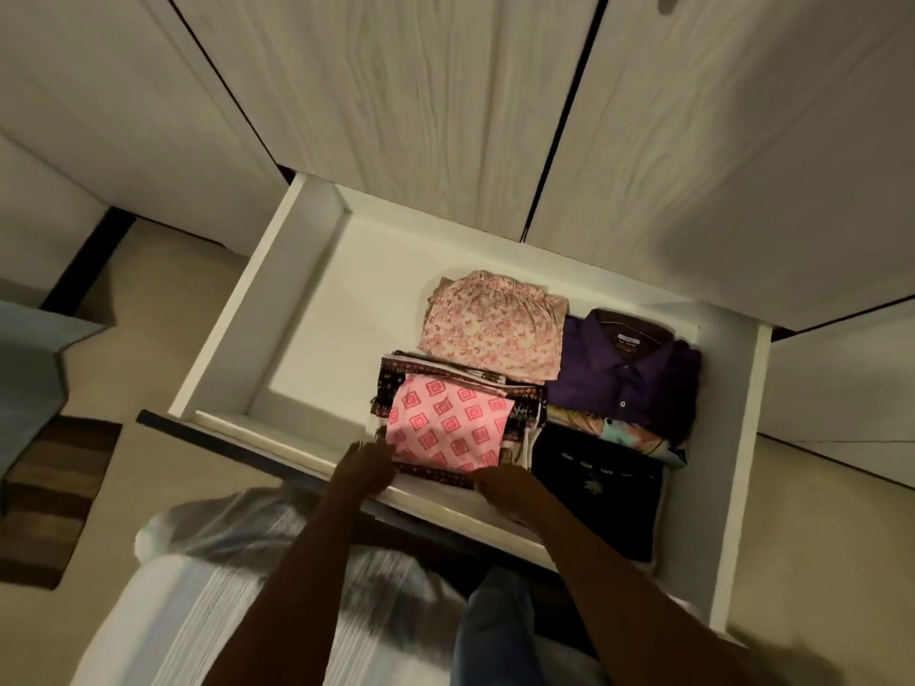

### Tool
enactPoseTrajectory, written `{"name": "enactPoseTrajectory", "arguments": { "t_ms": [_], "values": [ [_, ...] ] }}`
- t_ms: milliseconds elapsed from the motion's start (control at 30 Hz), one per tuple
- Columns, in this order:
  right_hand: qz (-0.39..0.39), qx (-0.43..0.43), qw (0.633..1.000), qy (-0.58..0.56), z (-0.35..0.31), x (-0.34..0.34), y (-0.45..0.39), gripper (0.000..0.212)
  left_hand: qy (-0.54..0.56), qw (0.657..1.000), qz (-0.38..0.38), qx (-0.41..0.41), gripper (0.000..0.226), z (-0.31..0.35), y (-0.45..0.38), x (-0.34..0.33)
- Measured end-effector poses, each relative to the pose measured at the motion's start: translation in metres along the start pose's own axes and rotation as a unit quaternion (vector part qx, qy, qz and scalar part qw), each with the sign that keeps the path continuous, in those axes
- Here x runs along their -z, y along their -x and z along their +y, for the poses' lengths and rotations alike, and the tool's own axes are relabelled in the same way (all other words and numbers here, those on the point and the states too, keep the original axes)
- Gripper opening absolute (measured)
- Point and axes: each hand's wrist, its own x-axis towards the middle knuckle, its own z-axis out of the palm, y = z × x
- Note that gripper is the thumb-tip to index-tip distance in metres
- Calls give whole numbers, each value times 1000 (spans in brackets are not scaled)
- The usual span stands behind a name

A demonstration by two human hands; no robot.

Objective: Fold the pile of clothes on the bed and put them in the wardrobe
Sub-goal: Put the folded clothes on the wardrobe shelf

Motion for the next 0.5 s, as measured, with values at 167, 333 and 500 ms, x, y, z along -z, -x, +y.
{"name": "enactPoseTrajectory", "arguments": {
  "t_ms": [167,333,500],
  "values": [
    [49,-26,996,-65,-2,1,20,41,40,998,49,0,42,21,30,1],
    [61,-25,993,-96,1,-7,49,50,43,985,165,-4,48,30,57,-22],
    [20,-9,998,-56,1,-34,85,62,43,974,221,-1,70,51,92,-56]
  ]
}}
